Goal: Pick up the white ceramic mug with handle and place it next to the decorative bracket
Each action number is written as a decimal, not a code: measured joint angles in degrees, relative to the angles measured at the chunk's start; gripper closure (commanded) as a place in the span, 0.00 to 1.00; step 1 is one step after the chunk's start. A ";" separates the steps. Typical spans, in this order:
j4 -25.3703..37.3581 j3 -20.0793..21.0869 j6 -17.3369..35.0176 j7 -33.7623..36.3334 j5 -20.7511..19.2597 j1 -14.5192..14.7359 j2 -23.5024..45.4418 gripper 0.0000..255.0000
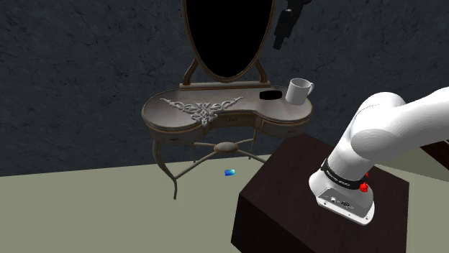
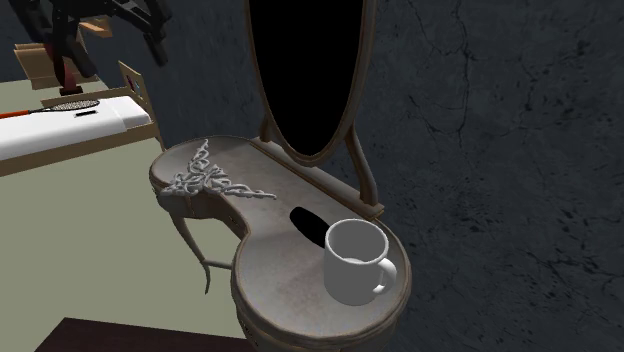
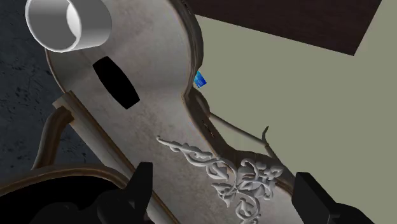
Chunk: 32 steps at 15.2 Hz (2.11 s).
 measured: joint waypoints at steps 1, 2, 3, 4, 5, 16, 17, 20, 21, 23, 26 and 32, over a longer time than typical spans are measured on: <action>0.00 0.00 0.00 0.00 0.00 0.00 0.00 0.00; -0.69 -0.58 0.35 -0.55 -0.24 -0.12 -0.24 0.00; -1.26 -1.47 1.05 -1.39 -0.62 -0.33 0.09 0.00; -2.61 -2.27 1.73 -2.12 -0.91 -0.49 -0.37 0.00; -3.73 -3.61 2.35 -3.40 -1.53 -0.84 -0.65 0.00; -13.78 -17.85 12.54 -16.28 -8.58 -5.14 2.01 0.00; -14.24 -19.38 13.64 -17.62 -9.33 -5.61 2.87 0.00; -15.20 -23.17 16.74 -20.88 -10.94 -6.50 5.72 0.00; -15.28 -24.69 17.94 -22.19 -11.54 -6.78 7.05 0.00; -15.08 -27.65 20.45 -24.71 -12.42 -7.07 10.18 0.00; -15.42 -32.01 24.05 -28.57 -13.62 -7.66 14.14 0.00; -15.23 -37.60 30.46 -33.17 -13.67 -7.03 21.54 0.00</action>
